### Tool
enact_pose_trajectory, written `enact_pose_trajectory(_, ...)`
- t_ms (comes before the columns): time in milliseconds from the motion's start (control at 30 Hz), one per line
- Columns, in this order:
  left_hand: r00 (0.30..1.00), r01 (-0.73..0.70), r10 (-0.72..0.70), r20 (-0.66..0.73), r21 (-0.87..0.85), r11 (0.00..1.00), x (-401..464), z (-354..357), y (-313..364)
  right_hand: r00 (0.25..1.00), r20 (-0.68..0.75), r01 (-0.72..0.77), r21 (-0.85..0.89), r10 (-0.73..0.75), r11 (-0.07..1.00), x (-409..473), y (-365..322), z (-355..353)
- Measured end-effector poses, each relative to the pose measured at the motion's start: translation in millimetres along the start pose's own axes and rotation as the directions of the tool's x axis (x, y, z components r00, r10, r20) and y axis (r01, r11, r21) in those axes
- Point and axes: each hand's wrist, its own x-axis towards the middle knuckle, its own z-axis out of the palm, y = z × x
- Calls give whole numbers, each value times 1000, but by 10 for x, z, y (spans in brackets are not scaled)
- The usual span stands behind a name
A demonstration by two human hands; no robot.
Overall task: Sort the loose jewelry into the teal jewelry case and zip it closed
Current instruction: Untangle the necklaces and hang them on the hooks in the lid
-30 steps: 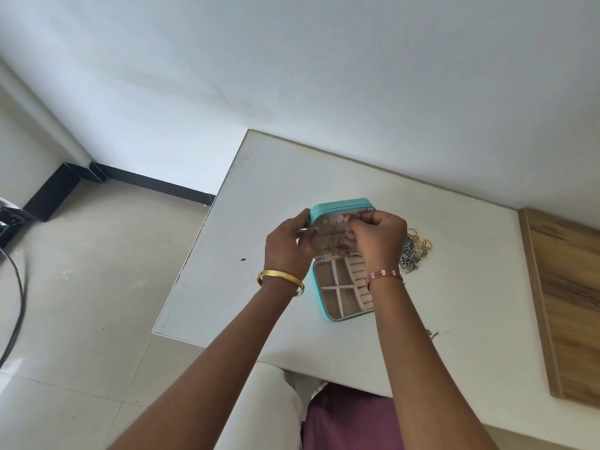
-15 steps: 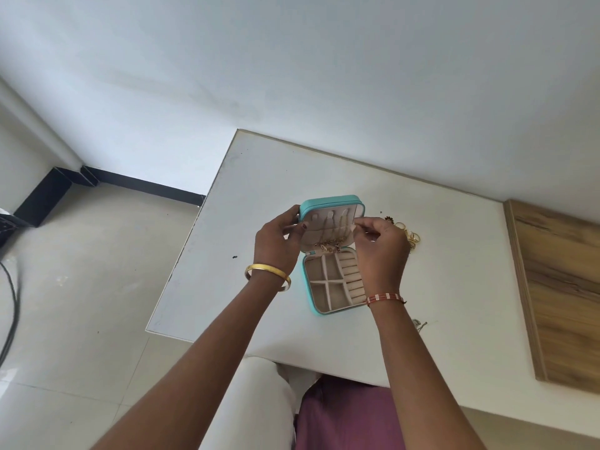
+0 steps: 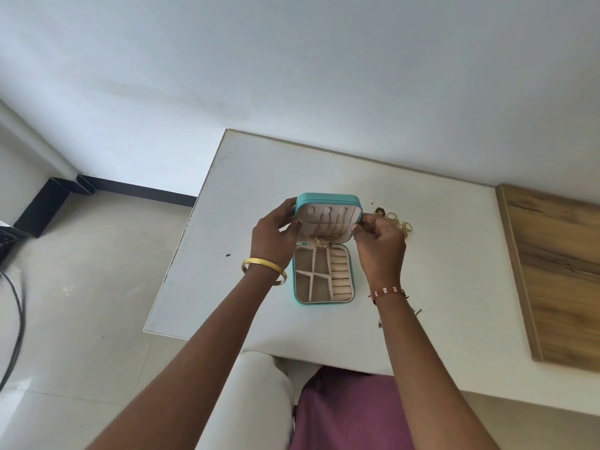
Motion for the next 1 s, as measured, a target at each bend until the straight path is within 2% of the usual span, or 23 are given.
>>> enact_pose_trajectory(133,999,38,-38,-11,-21,999,-67,-10,-10,1000,3,14,24,-14,1000,-49,-4,-19)
enact_pose_trajectory(333,969,132,-134,-209,-22,991,-351,-84,91,998,-63,-9,10,10,1000,-199,23,-287)
enact_pose_trajectory(433,954,143,-159,-255,-80,986,-603,-29,168,992,-124,-36,4,36,999,-315,135,-531)
enact_pose_trajectory(567,962,140,-164,-220,-120,983,-889,198,242,982,-153,-109,10,109,994,-464,359,-860)
enact_pose_trajectory(733,984,134,-141,-108,-70,989,-1112,621,329,968,-165,-194,-9,190,981,-597,624,-1174)
enact_pose_trajectory(867,989,145,-143,34,-64,987,-1263,888,316,983,-45,-180,-154,175,971,-686,817,-1212)
enact_pose_trajectory(933,985,162,-160,57,-24,987,-1329,968,252,993,83,-62,-279,88,958,-720,894,-1175)
enact_pose_trajectory(1000,983,173,-172,65,1,985,-1389,1007,182,970,244,129,-441,-19,888,-738,963,-1125)
